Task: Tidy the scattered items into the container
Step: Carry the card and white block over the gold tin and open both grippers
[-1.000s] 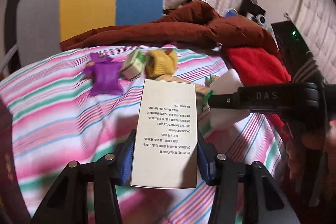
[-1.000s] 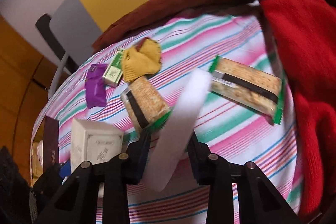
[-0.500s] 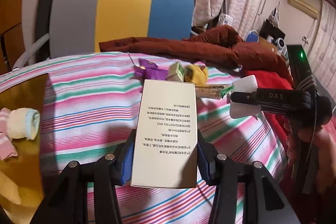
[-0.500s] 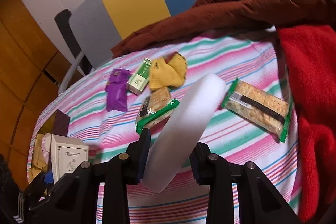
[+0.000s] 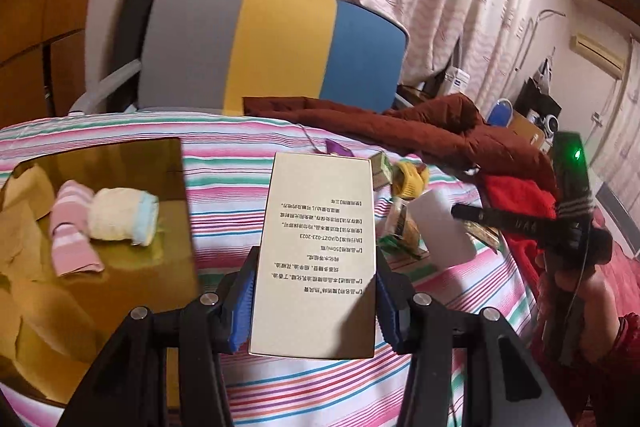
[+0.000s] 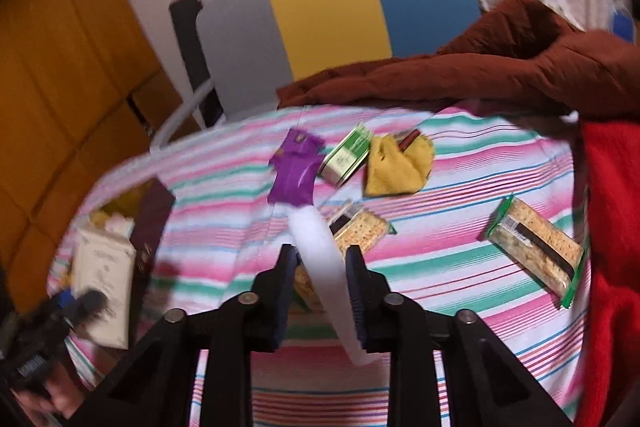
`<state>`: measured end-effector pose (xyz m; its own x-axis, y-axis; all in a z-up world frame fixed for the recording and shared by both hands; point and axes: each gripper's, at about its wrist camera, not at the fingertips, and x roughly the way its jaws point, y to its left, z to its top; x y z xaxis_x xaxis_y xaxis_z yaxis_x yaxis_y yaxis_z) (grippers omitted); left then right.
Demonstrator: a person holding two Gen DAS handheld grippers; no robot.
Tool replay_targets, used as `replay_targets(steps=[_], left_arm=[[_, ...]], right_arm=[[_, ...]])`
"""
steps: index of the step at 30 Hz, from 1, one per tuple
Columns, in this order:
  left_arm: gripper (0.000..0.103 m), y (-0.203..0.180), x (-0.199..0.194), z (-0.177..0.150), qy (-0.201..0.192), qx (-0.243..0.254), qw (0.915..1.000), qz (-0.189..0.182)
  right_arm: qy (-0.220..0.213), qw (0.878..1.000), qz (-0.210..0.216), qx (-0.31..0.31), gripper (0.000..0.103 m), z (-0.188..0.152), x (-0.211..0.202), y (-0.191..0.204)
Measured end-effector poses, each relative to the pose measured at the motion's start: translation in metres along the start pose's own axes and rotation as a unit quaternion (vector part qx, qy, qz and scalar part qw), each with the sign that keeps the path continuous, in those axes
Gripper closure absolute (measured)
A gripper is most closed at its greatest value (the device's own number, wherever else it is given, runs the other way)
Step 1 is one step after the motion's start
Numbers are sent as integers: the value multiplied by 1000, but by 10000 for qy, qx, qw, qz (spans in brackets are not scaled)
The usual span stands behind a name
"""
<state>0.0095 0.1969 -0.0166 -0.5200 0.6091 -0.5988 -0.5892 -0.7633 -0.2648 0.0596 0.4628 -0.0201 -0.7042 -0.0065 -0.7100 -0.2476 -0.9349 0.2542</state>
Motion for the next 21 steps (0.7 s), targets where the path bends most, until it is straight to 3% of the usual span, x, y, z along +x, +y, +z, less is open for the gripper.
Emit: replay_targets(steps=[3, 7, 10, 12, 14, 16, 19, 21], left_arm=[[52, 12, -9, -1, -42, -73, 9999, 92], [52, 30, -20, -5, -88, -257, 9995, 152], [52, 41, -26, -9, -98, -373, 9991, 184], [52, 47, -29, -12, -107, -459, 9987, 179], [52, 53, -30, -15, -87, -517, 9985, 173], [52, 55, -32, -17, -98, -546, 9983, 172], [52, 57, -33, -17, -88, -572, 9982, 143], [52, 57, -33, -17, -103, -571, 9982, 141]], right_arm=[[129, 9995, -149, -250, 86, -3, 5, 9], [421, 9969, -504, -428, 88, -8, 19, 10], [628, 9973, -276, -258, 88, -9, 29, 3], [649, 9969, -415, -160, 72, -9, 31, 0], [639, 9958, -632, -165, 47, -8, 32, -3], [658, 9948, -775, -65, 36, -7, 36, -10], [827, 9948, -557, 191, 35, -6, 45, -18], [1022, 9936, -318, 354, 40, -7, 54, -22]])
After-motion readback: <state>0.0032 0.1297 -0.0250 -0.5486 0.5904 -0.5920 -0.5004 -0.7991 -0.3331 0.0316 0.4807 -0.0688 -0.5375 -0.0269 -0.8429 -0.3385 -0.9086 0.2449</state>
